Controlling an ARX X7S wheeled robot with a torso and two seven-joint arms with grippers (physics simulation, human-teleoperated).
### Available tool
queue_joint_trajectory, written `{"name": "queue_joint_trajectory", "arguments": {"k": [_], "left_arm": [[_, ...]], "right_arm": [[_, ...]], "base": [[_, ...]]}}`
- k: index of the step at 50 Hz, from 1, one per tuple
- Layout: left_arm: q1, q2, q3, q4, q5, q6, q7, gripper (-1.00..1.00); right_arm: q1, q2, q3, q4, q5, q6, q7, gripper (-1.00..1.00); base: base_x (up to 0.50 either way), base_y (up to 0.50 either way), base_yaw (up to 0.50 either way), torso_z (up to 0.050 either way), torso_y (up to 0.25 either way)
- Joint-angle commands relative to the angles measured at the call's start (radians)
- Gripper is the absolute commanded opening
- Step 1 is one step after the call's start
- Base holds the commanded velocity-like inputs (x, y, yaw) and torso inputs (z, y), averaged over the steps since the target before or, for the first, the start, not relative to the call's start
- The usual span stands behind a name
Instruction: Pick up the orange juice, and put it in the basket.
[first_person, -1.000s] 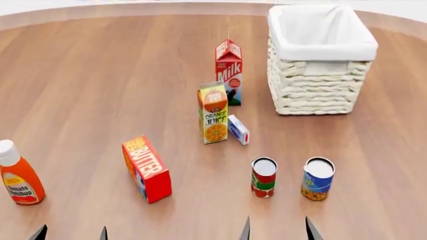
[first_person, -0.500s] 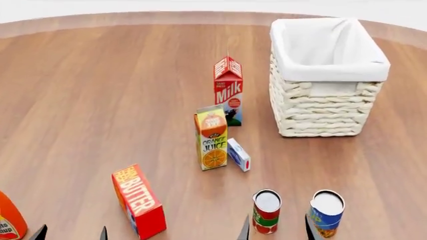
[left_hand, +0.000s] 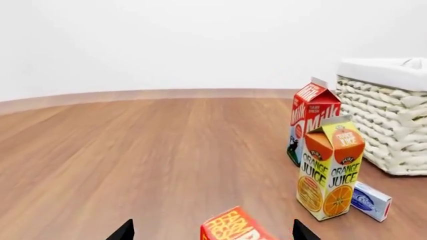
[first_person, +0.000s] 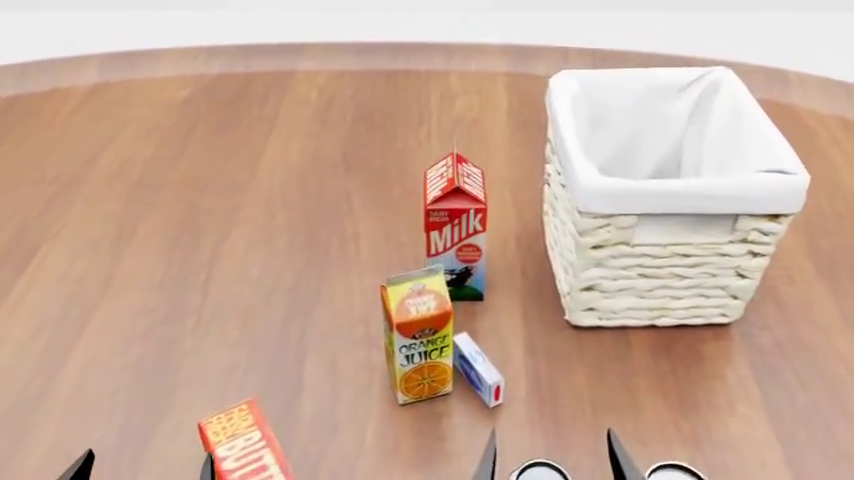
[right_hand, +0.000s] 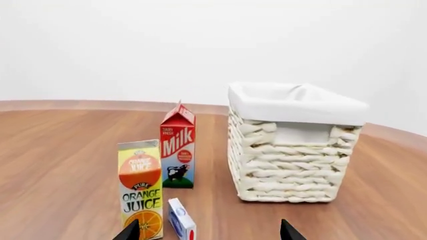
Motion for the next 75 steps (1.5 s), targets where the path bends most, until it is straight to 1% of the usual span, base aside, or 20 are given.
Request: {"name": "queue_joint_trajectory", "arguments": {"k": [1,59,75], "left_arm": [[-0.001,-0.009,0.011,-0.001,-0.009,0.002,-0.011,1.0],[-0.007,-0.043,0.053,-0.003,-0.043,0.01,-0.051,1.0],[-0.009,-0.051,0.062,-0.004,-0.051,0.013,-0.06,1.0]], "right_arm": [[0.004,0.007,-0.011,0.007,0.01,-0.004,0.013,1.0],[0.006,0.042,-0.05,0.009,0.051,-0.024,0.053,1.0],[-0.037,0.06,-0.084,-0.058,0.057,-0.017,0.049,1.0]], "base": [[0.3,0.0,0.0,0.0,0.0],[0.31,0.0,0.0,0.0,0.0],[0.0,0.0,0.0,0.0,0.001]]}}
